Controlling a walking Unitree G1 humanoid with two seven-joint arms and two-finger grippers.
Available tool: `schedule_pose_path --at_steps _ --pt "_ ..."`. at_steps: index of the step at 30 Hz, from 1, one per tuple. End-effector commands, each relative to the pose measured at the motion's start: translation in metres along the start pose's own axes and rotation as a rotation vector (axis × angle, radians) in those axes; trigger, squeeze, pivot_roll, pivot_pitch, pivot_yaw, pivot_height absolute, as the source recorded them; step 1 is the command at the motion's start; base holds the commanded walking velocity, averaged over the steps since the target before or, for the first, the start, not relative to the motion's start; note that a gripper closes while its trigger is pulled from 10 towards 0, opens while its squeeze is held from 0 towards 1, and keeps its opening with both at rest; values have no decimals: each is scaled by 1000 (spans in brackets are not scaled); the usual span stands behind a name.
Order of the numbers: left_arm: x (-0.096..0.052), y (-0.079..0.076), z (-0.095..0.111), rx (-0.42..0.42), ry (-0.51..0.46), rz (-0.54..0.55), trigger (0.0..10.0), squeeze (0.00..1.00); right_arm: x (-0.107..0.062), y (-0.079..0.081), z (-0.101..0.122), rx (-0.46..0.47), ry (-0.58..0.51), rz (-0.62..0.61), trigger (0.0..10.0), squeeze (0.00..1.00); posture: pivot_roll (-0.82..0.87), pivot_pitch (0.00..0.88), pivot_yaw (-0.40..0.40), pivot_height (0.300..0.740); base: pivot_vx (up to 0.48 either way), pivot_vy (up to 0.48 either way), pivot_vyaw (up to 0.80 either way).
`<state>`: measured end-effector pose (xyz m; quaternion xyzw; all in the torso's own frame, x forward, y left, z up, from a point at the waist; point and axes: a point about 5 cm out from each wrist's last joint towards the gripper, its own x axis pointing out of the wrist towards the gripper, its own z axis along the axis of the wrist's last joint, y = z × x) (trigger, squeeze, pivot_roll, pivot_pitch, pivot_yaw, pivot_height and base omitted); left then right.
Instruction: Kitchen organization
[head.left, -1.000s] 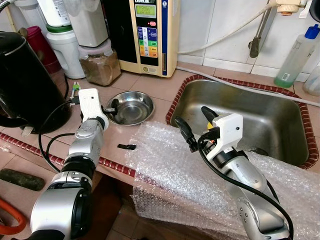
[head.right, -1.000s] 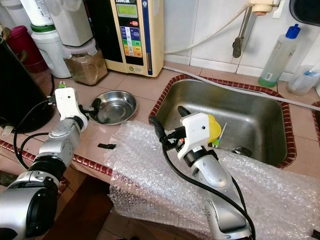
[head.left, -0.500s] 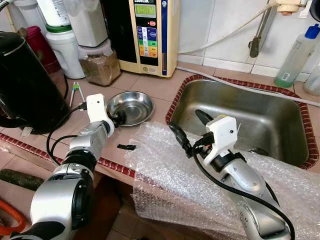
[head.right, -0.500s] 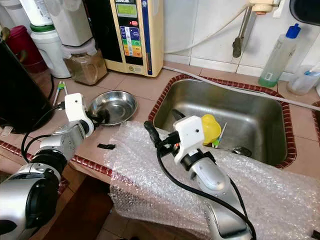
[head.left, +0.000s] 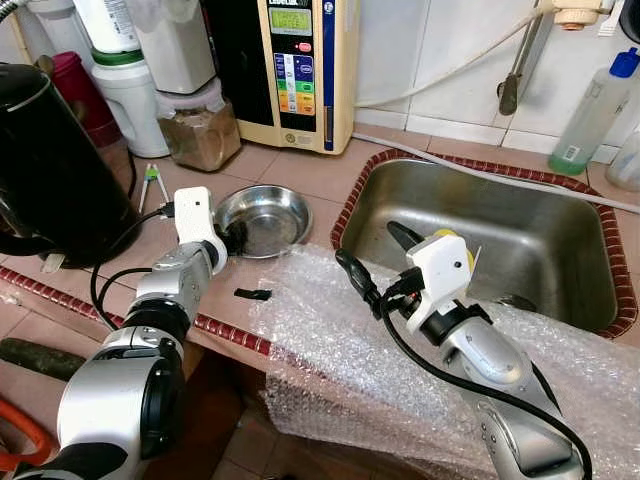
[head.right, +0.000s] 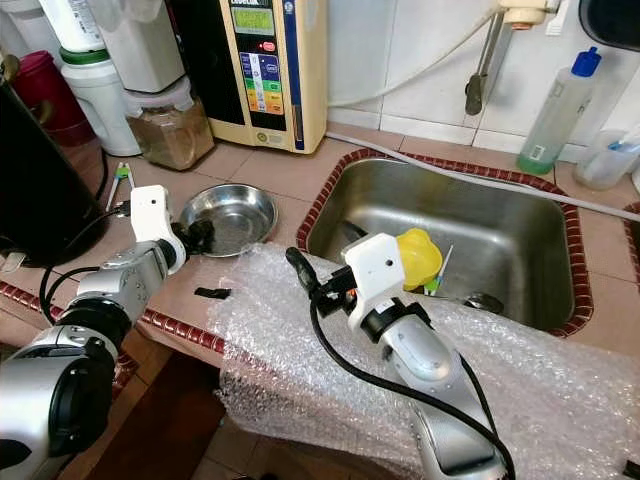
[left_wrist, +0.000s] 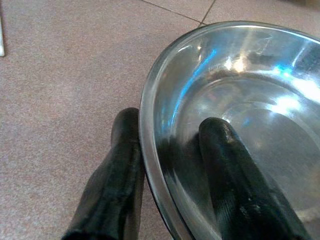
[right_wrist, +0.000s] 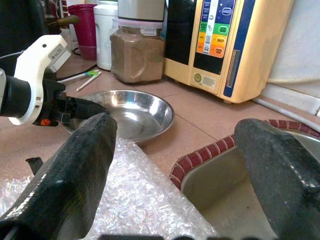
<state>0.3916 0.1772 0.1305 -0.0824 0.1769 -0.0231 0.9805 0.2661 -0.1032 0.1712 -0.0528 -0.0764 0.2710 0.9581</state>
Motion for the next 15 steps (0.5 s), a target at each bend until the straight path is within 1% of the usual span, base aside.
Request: schedule_pose_path --at_steps 1,3,4,5,8,11,15 --pt "-1 5 0 -13 -8 8 0 0 1 0 -1 -5 17 13 10000 0 -75 47 81 740 0 0 0" --pt "-1 4 0 -32 -20 7 0 0 0 1 -2 -6 21 15 10000 0 -75 47 81 740 0 0 0" --pt "-1 3 2 -73 -33 1 0 0 0 1 -3 -8 23 14 10000 0 -75 47 81 740 0 0 0" --pt "0 1 3 -136 -59 -17 0 0 0 0 -4 -9 27 6 10000 0 -75 50 79 740 0 0 0" --pt "0 0 1 -135 -59 -21 0 0 1 0 -4 -9 29 6 10000 0 -74 51 77 740 0 0 0" --pt "0 -3 -3 -151 -49 -35 0 0 1 0 -5 -8 33 9 10000 0 -73 52 75 740 0 0 0" --pt "0 -5 0 -183 -85 -48 0 0 2 0 -6 -8 37 14 10000 0 -73 48 70 740 0 0 0"
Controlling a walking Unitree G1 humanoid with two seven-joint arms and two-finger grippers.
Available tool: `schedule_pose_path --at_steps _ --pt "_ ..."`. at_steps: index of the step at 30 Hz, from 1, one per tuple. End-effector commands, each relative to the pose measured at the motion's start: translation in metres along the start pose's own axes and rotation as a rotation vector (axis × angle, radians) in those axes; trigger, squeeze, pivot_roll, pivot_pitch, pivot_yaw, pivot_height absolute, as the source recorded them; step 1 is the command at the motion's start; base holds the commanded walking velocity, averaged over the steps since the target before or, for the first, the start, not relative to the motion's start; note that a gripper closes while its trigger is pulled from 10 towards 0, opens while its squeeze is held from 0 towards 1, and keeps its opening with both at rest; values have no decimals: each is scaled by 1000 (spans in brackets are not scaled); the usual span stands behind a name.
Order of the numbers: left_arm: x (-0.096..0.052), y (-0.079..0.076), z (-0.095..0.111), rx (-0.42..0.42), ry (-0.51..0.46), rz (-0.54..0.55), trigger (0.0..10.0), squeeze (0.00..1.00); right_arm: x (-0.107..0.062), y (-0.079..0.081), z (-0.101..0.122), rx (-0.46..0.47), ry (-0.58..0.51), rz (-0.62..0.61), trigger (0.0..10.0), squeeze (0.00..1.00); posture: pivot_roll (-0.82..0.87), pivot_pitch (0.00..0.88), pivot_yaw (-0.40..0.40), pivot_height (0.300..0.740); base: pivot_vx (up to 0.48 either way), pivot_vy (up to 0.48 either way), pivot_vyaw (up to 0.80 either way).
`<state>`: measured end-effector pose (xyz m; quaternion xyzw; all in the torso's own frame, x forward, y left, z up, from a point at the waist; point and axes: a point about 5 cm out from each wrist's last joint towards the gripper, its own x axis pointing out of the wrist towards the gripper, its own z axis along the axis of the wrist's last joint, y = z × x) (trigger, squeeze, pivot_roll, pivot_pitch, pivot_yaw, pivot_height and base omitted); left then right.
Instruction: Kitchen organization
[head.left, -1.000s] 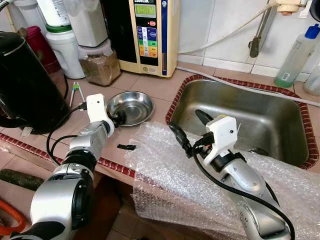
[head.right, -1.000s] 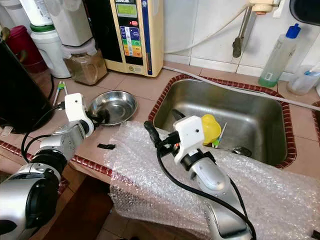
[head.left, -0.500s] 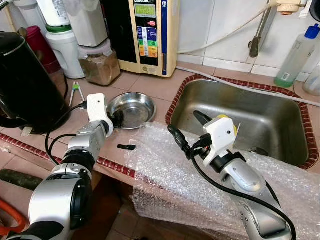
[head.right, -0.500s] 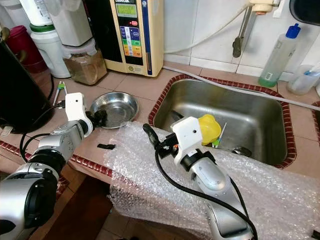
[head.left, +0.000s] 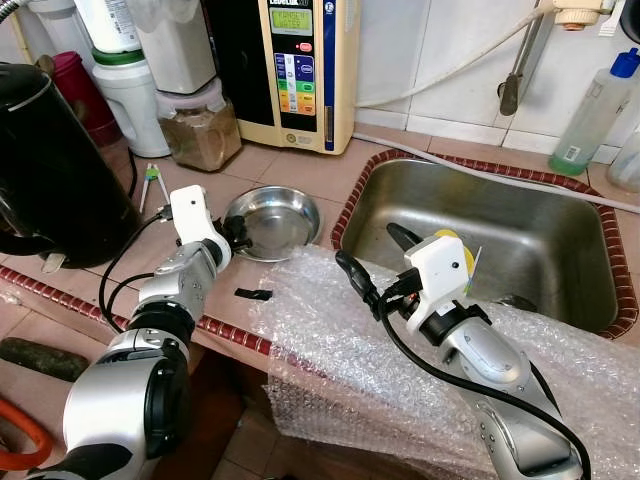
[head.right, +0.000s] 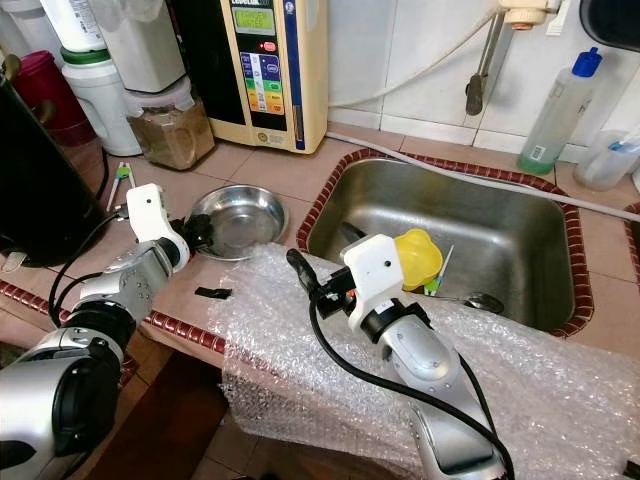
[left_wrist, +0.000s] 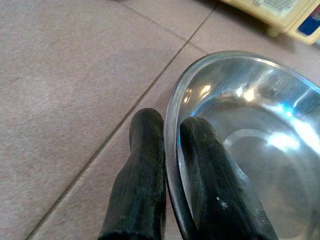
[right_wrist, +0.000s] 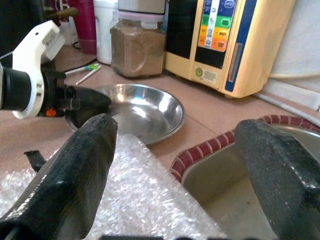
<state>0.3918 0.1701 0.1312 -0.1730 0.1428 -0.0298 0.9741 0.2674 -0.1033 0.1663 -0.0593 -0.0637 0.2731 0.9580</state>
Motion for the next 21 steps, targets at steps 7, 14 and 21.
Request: schedule_pose_path --at_steps 7,14,21 --pt "-2 -3 26 -120 -210 -30 0 0 2 -2 -2 -4 17 1 10000 0 -72 44 67 740 0 0 0" --pt "-4 -28 47 -155 -357 -192 0 0 5 -16 1 53 -23 -116 10000 0 -73 41 67 740 0 0 0" --pt "-7 -62 44 -43 -399 -369 0 0 6 -44 14 250 -130 -324 10000 0 -78 38 71 740 0 0 0"
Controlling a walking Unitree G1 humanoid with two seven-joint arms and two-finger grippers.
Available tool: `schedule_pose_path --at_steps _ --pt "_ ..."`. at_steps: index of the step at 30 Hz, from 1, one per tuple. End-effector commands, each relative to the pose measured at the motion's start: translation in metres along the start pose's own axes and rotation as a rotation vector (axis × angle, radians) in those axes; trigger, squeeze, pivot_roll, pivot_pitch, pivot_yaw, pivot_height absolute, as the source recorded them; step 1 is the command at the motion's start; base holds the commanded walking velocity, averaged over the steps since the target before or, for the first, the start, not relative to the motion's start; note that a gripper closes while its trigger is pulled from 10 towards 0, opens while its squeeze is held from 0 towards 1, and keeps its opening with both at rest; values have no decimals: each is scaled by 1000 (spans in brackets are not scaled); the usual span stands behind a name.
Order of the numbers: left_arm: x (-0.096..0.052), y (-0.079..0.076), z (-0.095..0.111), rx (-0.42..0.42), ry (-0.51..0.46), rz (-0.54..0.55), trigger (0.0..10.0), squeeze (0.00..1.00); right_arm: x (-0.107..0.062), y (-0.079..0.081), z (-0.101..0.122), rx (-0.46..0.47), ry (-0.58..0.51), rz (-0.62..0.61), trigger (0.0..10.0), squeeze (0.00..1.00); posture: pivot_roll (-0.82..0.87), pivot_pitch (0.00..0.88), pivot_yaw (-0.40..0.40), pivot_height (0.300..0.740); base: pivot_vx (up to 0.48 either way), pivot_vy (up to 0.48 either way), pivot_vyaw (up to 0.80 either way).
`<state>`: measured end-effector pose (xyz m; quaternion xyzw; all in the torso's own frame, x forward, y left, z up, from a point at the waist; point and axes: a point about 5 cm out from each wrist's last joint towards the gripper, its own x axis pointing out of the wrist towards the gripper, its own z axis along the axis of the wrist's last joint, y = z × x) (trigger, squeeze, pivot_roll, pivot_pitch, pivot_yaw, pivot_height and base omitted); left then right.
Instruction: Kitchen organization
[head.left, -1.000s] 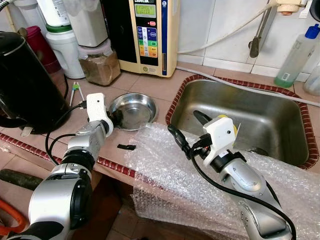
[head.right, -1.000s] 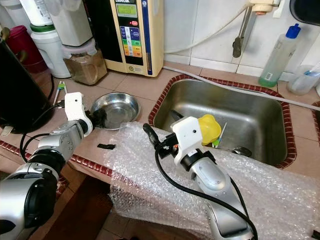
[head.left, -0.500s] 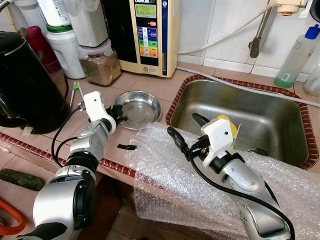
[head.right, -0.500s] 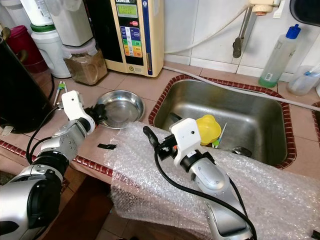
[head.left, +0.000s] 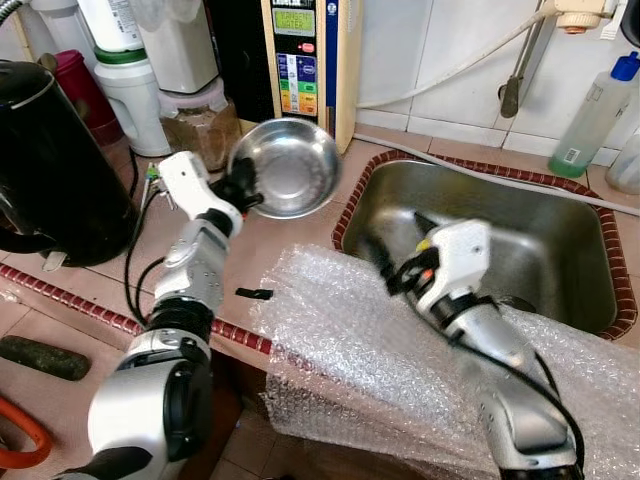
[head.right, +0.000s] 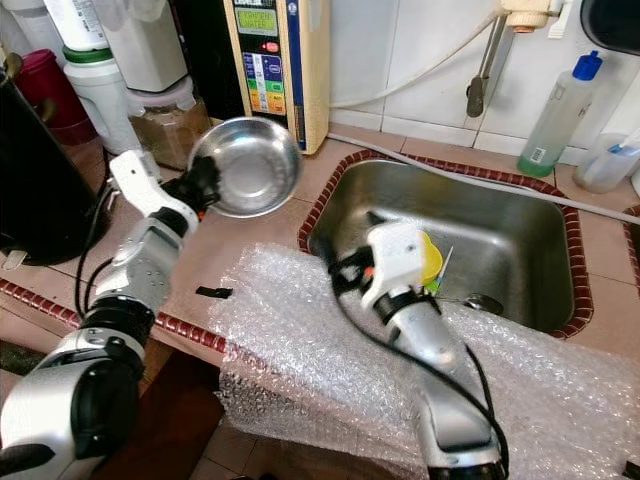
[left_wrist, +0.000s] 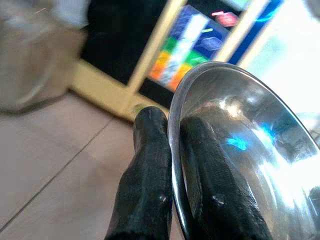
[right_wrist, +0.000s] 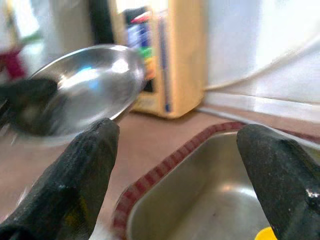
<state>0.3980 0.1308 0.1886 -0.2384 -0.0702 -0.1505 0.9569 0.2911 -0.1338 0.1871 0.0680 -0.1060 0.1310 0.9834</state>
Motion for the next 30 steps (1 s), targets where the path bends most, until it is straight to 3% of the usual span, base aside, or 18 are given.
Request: schedule_pose_path --at_steps 1,10,20,21,30 --pt "1 -9 1 39 -11 -64 0 0 3 -3 1 58 1 -22 10000 0 -78 38 71 740 0 0 0" --pt "-2 -46 -19 65 17 -261 0 0 12 -5 4 191 -26 -62 10000 0 -83 30 78 740 0 0 0" --pt "-8 -64 -28 14 19 -340 0 0 21 -10 0 196 8 -113 10000 0 -81 26 79 740 0 0 0" --pt "-9 -67 -27 9 11 -356 0 0 24 -14 -4 232 32 -154 0 0 -80 26 80 740 0 0 0" --pt "-12 -69 -24 -6 -6 -368 0 0 37 -19 0 311 23 -202 0 0 -74 25 78 740 0 0 0"
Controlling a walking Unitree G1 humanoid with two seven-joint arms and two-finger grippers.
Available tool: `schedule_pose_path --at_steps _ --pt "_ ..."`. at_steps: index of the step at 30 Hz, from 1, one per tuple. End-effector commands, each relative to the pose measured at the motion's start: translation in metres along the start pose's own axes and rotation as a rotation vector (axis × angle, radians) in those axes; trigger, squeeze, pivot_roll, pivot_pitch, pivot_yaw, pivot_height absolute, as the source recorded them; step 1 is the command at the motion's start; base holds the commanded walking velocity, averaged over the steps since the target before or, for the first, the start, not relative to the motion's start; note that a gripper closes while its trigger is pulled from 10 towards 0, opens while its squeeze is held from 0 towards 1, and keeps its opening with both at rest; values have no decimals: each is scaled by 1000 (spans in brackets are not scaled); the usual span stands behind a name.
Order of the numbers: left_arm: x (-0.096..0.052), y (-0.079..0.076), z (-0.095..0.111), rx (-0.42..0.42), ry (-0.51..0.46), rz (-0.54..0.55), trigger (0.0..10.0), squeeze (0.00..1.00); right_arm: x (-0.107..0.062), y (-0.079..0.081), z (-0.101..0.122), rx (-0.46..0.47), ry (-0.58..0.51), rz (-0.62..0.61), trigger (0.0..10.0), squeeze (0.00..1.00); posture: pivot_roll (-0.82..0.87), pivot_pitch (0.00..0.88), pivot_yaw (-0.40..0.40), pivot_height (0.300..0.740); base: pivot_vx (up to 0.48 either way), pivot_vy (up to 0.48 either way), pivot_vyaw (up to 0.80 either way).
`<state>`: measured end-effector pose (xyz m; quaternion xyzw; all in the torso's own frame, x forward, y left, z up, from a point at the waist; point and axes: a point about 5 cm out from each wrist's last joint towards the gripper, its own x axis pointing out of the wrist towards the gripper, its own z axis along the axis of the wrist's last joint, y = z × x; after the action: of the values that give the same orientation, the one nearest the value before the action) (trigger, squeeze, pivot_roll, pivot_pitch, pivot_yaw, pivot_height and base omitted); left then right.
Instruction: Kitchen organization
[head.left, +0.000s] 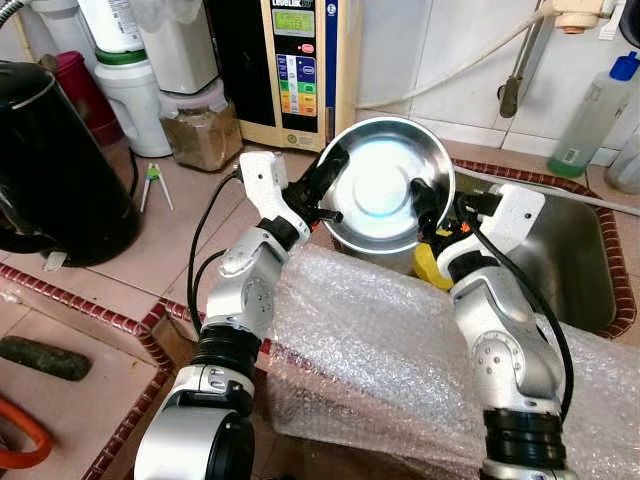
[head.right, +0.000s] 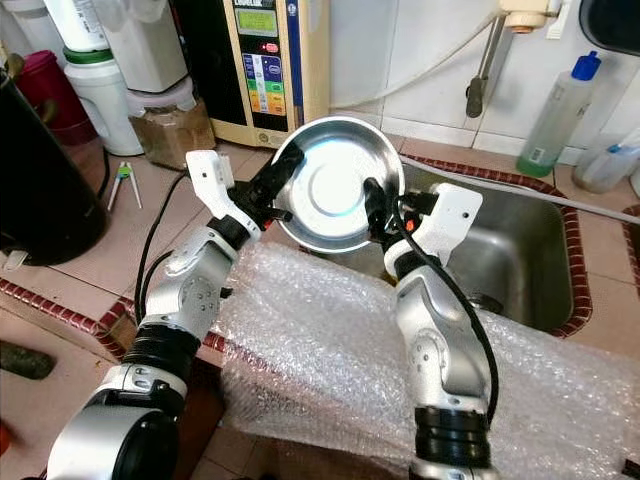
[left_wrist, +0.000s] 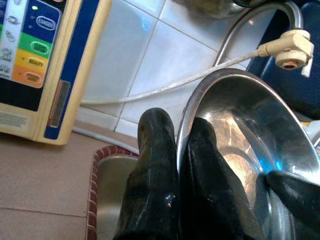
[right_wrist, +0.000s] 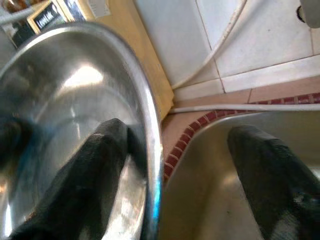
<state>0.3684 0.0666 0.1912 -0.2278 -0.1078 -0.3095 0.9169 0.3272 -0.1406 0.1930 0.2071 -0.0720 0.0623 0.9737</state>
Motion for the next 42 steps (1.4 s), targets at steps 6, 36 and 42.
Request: schedule_pose_path --at_steps 6,36,42 --pt "-1 -4 4 4 -5 -28 0 0 12 2 3 93 2 -40 0 0 -72 23 75 740 0 0 0" --pt "-15 -4 -16 56 113 6 10000 0 -2 -34 -19 112 135 -244 0 0 -66 24 68 740 0 0 0" --pt "-18 -8 -21 66 159 -46 10000 1000 0 -40 -18 99 135 -291 0 0 -65 18 70 740 0 0 0"
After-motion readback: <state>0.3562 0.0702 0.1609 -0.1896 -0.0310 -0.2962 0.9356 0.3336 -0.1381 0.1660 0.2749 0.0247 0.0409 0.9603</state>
